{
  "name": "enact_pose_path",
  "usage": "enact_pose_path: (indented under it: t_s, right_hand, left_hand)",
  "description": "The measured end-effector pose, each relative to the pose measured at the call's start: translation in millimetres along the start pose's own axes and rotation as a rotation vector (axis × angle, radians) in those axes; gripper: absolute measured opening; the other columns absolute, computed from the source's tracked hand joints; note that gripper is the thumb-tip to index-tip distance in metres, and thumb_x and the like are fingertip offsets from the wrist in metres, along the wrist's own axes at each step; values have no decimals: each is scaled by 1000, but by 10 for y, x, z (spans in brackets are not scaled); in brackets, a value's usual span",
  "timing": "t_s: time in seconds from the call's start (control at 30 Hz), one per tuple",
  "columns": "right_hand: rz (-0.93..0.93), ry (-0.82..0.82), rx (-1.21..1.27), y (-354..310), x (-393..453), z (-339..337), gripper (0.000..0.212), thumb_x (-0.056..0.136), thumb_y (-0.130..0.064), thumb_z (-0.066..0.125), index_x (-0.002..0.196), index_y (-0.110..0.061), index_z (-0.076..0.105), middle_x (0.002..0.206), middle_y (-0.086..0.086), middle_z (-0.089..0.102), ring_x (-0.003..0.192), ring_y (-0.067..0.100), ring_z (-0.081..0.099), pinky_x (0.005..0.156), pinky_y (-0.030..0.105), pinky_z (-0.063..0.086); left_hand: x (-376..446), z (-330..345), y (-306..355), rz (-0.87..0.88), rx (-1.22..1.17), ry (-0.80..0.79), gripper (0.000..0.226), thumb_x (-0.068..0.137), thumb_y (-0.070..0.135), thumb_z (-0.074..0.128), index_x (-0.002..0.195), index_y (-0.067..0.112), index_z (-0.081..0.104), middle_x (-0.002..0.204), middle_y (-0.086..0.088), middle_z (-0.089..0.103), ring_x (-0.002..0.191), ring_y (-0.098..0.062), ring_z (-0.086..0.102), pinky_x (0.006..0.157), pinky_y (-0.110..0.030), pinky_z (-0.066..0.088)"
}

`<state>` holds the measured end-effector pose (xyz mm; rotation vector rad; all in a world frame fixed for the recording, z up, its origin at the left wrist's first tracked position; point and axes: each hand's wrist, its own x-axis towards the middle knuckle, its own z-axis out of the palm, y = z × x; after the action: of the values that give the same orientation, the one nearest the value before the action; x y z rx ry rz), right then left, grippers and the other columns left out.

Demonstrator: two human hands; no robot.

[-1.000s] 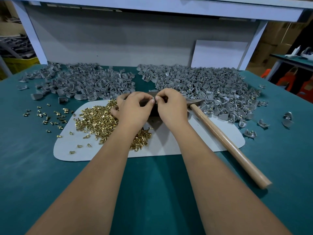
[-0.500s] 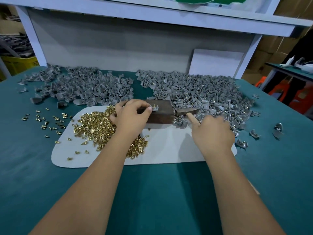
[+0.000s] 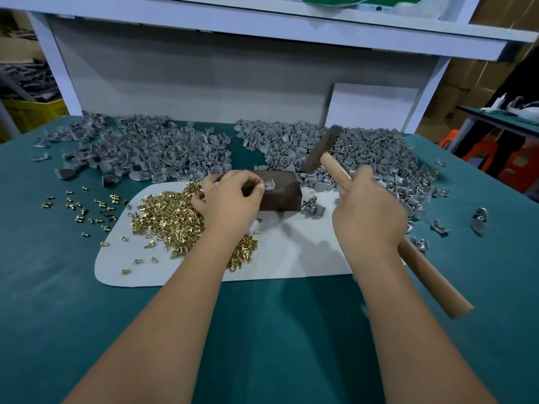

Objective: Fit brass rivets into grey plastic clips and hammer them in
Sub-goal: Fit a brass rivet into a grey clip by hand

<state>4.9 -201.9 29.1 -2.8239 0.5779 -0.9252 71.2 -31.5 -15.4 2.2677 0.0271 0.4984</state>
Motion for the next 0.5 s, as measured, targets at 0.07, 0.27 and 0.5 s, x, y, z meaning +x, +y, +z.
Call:
enact_pose_path:
  t_s: [0.07,0.27,0.5]
  right_hand:
    - [-120,107,68,-47,-49,-52,26,91,-16,59,114,-18,49,81,4,58,61,24,42,48,25,20]
    - [-311,144,47,-249,-210,-102,56,85,-12,65,136,-31,51,87,3,65,74,28,59,57,29,28]
    - [-343,126,-6,-284,-249,-79,57,81,-6,64,132,-31,56,82,4,64,72,29,59,61,30,27]
  left_hand:
    - [4,0,1,-4,-9,-12,9,92,45,58,84,43,61,115,24,59,130,-20,25,93,-43,14]
    - [30,34,17,-48,-34,40,14,88,46,64,75,42,63,99,29,56,131,-18,27,93,-39,10]
    - [33,34,3,-42,-48,98,18,84,48,69,68,48,60,91,33,56,129,-12,30,76,-28,3]
